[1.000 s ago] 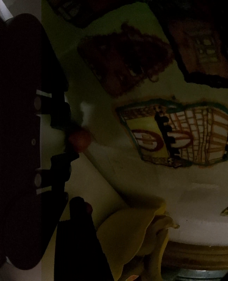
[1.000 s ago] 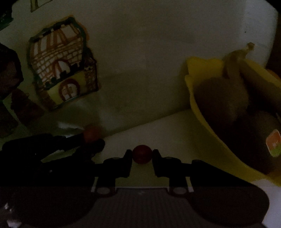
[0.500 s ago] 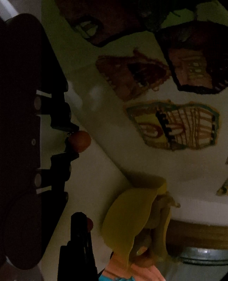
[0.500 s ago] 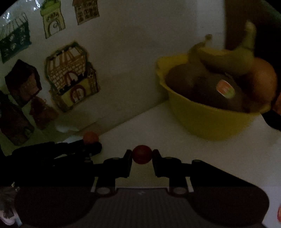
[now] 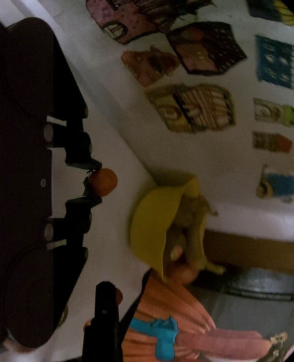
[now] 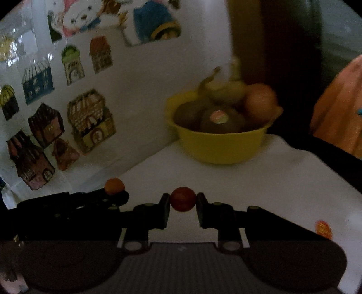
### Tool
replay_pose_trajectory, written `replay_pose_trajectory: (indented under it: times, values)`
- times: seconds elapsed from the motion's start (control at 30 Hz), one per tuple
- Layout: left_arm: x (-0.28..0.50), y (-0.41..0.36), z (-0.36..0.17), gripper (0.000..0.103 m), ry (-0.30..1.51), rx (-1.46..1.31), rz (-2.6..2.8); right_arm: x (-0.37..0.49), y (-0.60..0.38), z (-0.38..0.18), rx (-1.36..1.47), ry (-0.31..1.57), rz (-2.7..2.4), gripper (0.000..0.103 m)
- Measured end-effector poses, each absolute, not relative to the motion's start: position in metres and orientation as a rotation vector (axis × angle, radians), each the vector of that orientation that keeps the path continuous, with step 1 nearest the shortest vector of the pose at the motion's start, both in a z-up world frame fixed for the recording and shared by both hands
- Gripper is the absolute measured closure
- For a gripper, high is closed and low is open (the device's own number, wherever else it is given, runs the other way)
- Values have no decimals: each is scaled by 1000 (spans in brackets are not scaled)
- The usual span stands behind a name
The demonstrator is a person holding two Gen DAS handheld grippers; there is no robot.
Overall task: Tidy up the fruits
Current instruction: 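Carry the orange fruit in the left tool while the right tool carries the tomato, then open the left tool over the tray while the right tool releases the tomato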
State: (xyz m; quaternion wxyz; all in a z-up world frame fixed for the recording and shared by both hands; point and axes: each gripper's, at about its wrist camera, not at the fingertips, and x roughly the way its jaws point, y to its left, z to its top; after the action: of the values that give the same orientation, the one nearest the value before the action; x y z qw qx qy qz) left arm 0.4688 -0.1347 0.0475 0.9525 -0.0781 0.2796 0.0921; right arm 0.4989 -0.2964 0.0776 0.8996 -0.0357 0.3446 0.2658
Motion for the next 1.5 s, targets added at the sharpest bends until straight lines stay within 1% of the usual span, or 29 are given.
replay_pose_trajectory:
  times: [0.23, 0.5, 0.73, 1.5]
  values:
    - [445, -173, 57, 76, 561, -138, 104, 473, -321, 96, -51, 707, 473, 75]
    - [408, -202, 59, 76, 576, -99, 36, 431, -356, 85, -7, 756, 407, 75]
    - [384, -215, 54, 76, 600, -64, -6, 401, -363, 66, 29, 794, 400, 75]
    - [373, -241, 43, 76, 657, -43, -85, 373, -378, 41, 37, 815, 324, 75]
